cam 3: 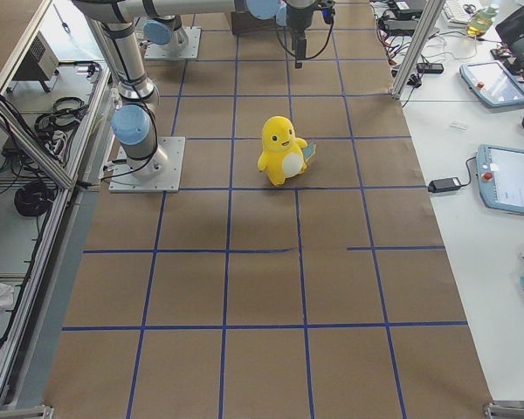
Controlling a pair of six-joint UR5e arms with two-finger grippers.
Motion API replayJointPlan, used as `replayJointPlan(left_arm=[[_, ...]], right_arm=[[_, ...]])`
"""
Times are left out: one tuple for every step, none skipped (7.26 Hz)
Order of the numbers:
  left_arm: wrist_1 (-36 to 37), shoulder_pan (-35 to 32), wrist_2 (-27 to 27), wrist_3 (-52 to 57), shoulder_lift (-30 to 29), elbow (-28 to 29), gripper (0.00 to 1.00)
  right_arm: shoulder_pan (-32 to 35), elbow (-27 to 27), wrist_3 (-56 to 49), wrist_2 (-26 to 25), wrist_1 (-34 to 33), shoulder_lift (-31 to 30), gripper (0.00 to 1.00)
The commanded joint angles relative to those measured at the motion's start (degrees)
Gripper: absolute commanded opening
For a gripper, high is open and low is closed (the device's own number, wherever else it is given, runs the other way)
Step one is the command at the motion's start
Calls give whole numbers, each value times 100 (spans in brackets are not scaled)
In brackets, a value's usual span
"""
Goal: Pull drawer sideways
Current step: 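Align the left gripper around the white drawer handle and close it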
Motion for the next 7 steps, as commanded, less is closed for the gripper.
replayJointPlan(left_arm=[[0,8,0,17,-8,49,43],[0,8,-9,17,-8,40,42],[0,8,-9,17,-17,49,42],[0,-1,-9,17,-34,40,42],[9,-1,-9,17,-43,40,42],[0,-27,9,8,-52,32,42],[9,-28,0,26,-8,49,42]], right_arm=[[0,0,0,0,0,0,100],[0,0,0,0,0,0,100],[0,0,0,0,0,0,100],[0,0,0,0,0,0,100],[0,0,0,0,0,0,100],[0,0,0,0,0,0,100],[0,0,0,0,0,0,100]])
